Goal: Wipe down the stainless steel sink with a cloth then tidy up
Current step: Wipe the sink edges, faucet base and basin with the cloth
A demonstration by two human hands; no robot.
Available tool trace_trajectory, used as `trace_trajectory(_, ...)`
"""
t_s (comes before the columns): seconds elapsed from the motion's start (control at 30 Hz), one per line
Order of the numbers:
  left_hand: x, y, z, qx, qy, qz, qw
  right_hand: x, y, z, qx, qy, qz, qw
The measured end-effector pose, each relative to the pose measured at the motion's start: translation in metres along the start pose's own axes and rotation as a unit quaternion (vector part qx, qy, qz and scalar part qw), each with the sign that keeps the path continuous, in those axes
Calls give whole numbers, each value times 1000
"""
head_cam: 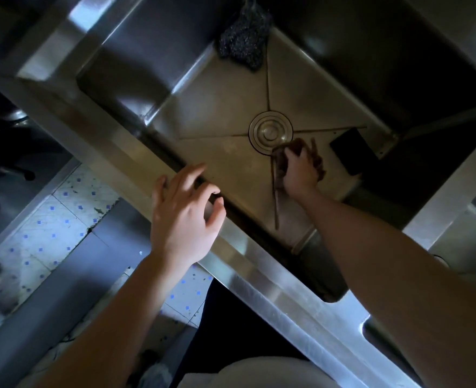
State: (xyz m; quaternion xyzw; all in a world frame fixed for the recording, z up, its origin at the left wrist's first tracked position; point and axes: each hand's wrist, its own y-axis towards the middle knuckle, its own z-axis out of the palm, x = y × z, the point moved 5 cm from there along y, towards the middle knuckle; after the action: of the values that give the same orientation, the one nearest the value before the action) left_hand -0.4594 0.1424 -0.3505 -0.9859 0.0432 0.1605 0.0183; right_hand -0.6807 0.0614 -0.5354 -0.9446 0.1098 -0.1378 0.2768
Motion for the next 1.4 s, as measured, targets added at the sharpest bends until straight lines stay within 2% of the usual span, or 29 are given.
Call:
trace_trajectory(0.1, 1, -1, 1, -5, -2, -2, 1000, -15, 19, -12, -17, -15, 62, 998)
trace_trajectory(0.2, 3, -2, 2, -18, -6, 1, 1000, -19, 10, 0, 19, -70, 49, 996)
trace_trajectory(0.3, 5, -2, 3, -28, -4, 4, 1000, -12, -17, 18, 29, -109, -35, 993)
trace_trajectory(0.4, 4, -2, 1, -36, -8, 8, 999, -4, -46, 43, 91, -128, -108, 982)
trace_trajectory(0.57, -2, -1, -6, -47, -25, 22, 998, 32, -80, 75, 182, -172, -292, 923)
trace_trajectory(0.67, -3, 1, -9, -20, -51, 18, 998, 28, -71, 65, 182, -154, -333, 912)
trace_trajectory(0.73, -3, 3, -11, 0, -74, 20, 997, 20, -59, 54, 170, -130, -312, 926)
trace_trajectory(0.77, -2, 3, -13, 7, -90, 21, 996, 15, -51, 48, 148, -115, -275, 943)
trace_trajectory(0.83, 3, 4, -20, 16, -109, 40, 993, -1, -33, 34, 81, -12, -141, 987)
trace_trajectory(0.87, 7, 5, -24, 19, -103, 59, 993, -11, -27, 26, 41, 53, -64, 996)
trace_trajectory(0.93, 22, 12, -32, 18, -86, 91, 992, -28, -19, 15, -20, 128, 59, 990)
trace_trajectory(1.0, 42, 25, -40, 12, -77, 95, 992, -31, -16, 10, -30, 137, 109, 984)
trace_trajectory(1.07, 63, 40, -47, 10, -59, 91, 994, -12, -16, 14, 5, 98, 68, 993)
trace_trajectory(1.13, 80, 53, -52, 15, -41, 87, 995, 17, -23, 25, 72, 35, -31, 996)
trace_trajectory(1.23, 101, 67, -58, 21, -25, 95, 995, 57, -41, 38, 139, -2, -169, 976)
trace_trajectory(1.3, 112, 74, -62, 27, -14, 89, 996, 77, -49, 44, 154, -10, -218, 964)
trace_trajectory(1.4, 126, 84, -64, 33, -4, 76, 997, 104, -47, 55, 199, -96, -278, 935)
